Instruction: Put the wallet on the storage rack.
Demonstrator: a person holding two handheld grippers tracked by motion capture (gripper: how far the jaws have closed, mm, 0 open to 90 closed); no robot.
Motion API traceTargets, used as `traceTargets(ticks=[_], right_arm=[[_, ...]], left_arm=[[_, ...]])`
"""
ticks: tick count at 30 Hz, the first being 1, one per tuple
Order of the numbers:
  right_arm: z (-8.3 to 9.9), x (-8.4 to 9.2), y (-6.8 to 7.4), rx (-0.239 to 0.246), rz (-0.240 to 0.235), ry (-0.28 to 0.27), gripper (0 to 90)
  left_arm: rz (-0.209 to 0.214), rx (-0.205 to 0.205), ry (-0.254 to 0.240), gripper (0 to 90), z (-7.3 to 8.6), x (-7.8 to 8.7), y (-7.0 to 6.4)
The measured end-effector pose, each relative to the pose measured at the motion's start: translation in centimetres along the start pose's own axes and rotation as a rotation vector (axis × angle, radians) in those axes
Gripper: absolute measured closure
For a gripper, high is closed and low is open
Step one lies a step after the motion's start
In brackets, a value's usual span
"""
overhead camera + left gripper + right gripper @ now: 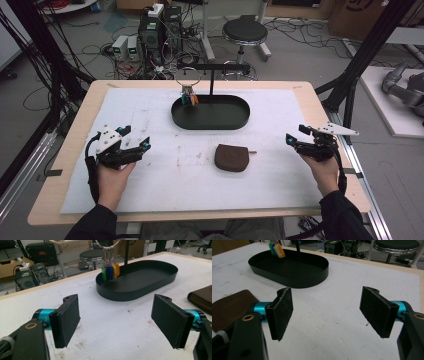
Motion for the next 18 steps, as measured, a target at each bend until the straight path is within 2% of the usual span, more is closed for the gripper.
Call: traceTargets(ticks=[5,9,18], right_arm=[[0.4,-1.2,1.5,0.013,-0.035,0.036,27.1],[0.3,-2.3,2.8,0.035,-0.058,0.043,27.2],[1.0,-5.7,5.8,0.043,-0.156,0.116,27.2]], left_arm=[[-0.002,0.003,-0.001,22.7,0.0,0.1,0.1],[0.005,-0.002,0.003,22.7,0.1,-0.1,0.0],[0.018,-0.009,0.009,22.6,0.1,-0.4,-0.1]])
Point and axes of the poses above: each handheld gripper's, and its own axes: x roughly backward along the jaws, z roughly out of its underside, y roughly to its left, the point moved 7 cm from there along -x, roughly forward along the jaws, and after that the axes turned 2 degrees about -y, right-handed, at the moved point
